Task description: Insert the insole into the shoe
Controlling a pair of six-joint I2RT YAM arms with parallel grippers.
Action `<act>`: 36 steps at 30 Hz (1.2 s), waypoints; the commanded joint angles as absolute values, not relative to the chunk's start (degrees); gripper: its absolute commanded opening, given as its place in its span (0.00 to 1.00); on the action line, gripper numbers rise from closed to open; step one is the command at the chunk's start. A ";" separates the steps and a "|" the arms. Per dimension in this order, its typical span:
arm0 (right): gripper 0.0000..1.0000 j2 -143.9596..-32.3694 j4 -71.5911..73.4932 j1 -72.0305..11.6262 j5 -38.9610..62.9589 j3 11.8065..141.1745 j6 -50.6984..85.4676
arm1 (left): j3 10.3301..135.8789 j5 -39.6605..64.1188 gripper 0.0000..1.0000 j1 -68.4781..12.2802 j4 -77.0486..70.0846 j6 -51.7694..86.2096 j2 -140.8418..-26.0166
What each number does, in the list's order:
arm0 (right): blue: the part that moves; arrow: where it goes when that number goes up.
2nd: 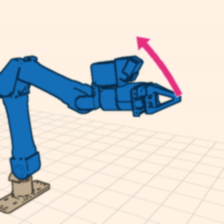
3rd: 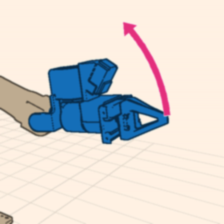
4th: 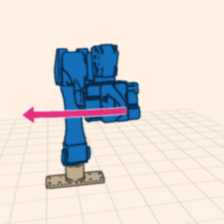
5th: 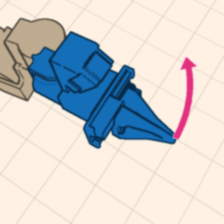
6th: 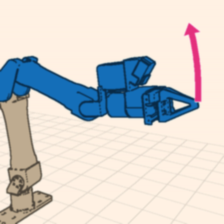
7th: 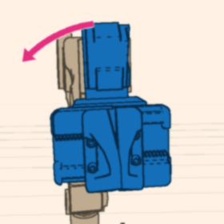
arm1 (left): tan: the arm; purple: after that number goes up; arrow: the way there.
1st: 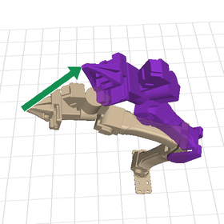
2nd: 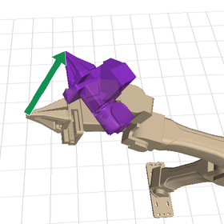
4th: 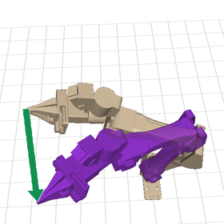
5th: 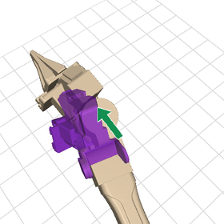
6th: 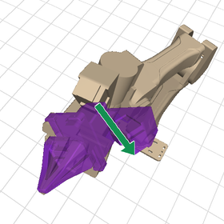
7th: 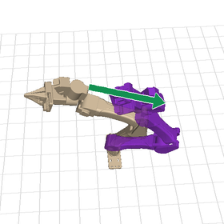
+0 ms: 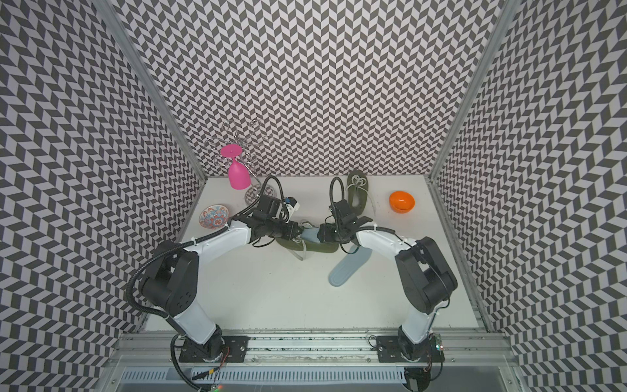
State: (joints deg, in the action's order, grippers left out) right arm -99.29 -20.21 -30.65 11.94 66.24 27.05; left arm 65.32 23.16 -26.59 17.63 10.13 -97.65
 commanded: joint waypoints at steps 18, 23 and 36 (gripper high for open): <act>0.13 -99.84 -11.72 -29.15 23.33 64.27 30.68 | 66.68 24.38 0.00 -27.75 14.41 8.96 -97.03; 0.11 -103.75 -11.58 -30.82 22.78 68.66 30.68 | 66.89 29.19 0.00 -29.22 14.59 7.13 -96.82; 0.08 -111.84 -22.07 -33.39 6.76 74.00 23.75 | 65.67 34.89 0.00 -26.66 11.26 8.87 -93.89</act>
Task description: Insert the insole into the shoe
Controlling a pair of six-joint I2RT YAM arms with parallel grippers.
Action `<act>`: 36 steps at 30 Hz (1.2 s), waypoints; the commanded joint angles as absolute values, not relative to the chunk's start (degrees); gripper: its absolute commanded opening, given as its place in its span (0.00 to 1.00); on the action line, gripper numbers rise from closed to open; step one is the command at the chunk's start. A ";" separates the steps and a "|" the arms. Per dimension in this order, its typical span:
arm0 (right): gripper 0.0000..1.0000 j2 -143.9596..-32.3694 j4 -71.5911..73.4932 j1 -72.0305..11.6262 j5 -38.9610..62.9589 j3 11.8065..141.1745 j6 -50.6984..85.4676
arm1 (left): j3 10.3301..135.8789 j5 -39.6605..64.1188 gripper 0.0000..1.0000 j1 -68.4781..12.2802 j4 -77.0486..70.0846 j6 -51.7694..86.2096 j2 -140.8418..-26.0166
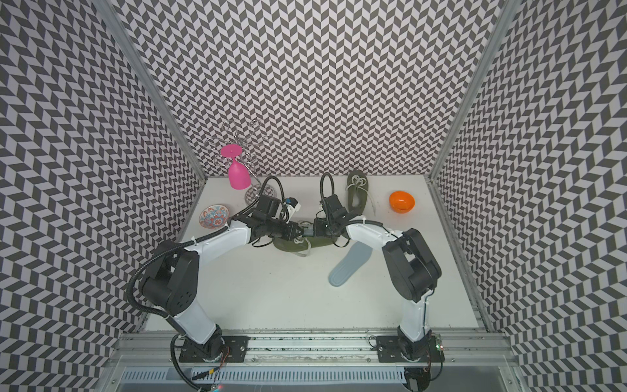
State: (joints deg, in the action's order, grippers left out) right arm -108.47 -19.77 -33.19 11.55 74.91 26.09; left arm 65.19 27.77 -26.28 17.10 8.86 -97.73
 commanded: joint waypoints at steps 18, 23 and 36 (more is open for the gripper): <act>0.47 -104.67 -32.27 -32.49 -1.47 75.22 19.80 | 64.47 29.25 0.00 -25.38 14.18 5.18 -93.90; 0.58 -102.70 -37.95 -32.61 -3.34 81.60 17.75 | 64.90 26.50 0.00 -26.59 14.87 5.01 -95.30; 0.59 -96.80 -31.09 -29.26 8.95 73.82 20.69 | 65.99 19.71 0.00 -27.97 16.22 5.53 -96.96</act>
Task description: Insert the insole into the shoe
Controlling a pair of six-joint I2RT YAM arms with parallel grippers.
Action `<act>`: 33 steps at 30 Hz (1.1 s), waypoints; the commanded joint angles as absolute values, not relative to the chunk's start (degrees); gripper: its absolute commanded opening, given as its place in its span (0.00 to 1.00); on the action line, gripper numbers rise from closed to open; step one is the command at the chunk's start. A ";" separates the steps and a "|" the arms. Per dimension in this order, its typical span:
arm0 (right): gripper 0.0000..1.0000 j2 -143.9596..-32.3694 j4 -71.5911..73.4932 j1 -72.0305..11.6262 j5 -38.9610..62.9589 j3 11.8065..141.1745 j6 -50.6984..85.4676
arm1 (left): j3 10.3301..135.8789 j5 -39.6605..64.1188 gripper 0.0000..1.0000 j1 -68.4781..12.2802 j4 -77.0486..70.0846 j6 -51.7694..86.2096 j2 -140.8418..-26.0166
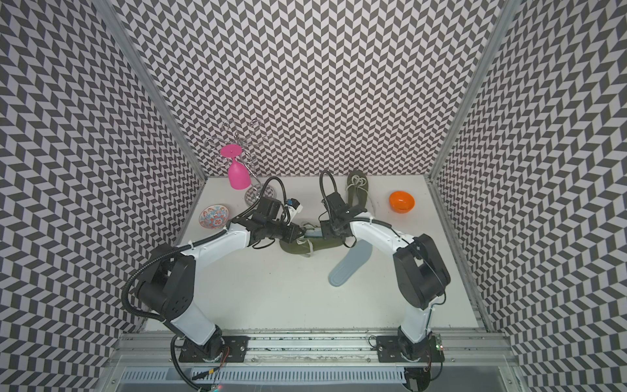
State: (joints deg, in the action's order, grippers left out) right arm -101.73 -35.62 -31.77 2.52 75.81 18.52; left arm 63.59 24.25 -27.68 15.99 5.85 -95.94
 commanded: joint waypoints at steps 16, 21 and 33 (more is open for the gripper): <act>0.53 -101.12 -28.05 -28.54 4.59 69.05 18.05 | 66.18 12.65 0.00 -30.36 16.89 6.08 -98.11; 0.51 -106.44 -27.51 -28.42 -0.60 69.80 17.57 | 66.36 12.61 0.00 -30.49 17.05 5.73 -97.39; 0.54 -105.35 -37.46 -32.93 -6.99 80.89 17.51 | 67.57 8.56 0.00 -30.45 17.35 4.79 -96.36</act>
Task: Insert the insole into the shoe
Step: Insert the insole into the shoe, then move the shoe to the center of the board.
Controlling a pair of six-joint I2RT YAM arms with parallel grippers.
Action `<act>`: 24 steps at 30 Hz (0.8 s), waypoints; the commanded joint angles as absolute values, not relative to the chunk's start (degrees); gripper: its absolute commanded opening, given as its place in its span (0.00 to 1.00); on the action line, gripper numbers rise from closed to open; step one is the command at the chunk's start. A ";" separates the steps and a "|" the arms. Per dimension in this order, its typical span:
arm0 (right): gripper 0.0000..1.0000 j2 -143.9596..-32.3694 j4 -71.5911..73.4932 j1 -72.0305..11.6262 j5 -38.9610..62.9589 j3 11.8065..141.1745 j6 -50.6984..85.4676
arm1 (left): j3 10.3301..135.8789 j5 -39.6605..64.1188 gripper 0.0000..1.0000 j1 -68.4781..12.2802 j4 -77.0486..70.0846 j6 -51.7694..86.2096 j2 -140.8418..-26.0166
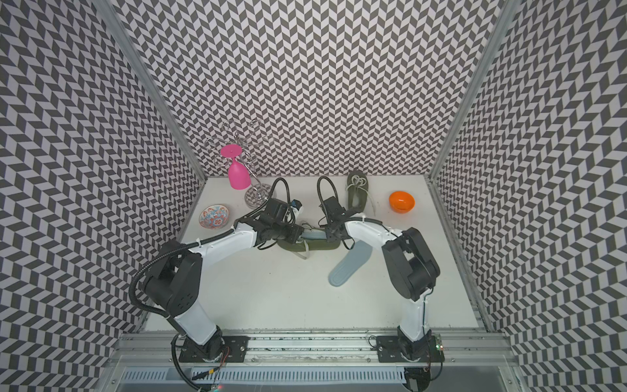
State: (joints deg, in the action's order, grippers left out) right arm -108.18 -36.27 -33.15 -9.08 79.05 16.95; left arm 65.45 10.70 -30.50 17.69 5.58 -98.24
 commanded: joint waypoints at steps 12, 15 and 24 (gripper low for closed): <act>0.53 -96.27 -31.29 -27.40 6.80 75.11 20.55 | 73.34 -9.53 0.00 -30.73 21.75 -14.39 -100.42; 0.53 -95.31 -30.27 -25.69 8.90 72.51 21.15 | 74.02 -16.53 0.00 -31.41 18.94 -27.46 -102.35; 0.52 -92.00 -26.62 -23.09 13.11 65.36 22.71 | 79.65 -9.64 0.00 -30.23 4.99 -64.58 -108.65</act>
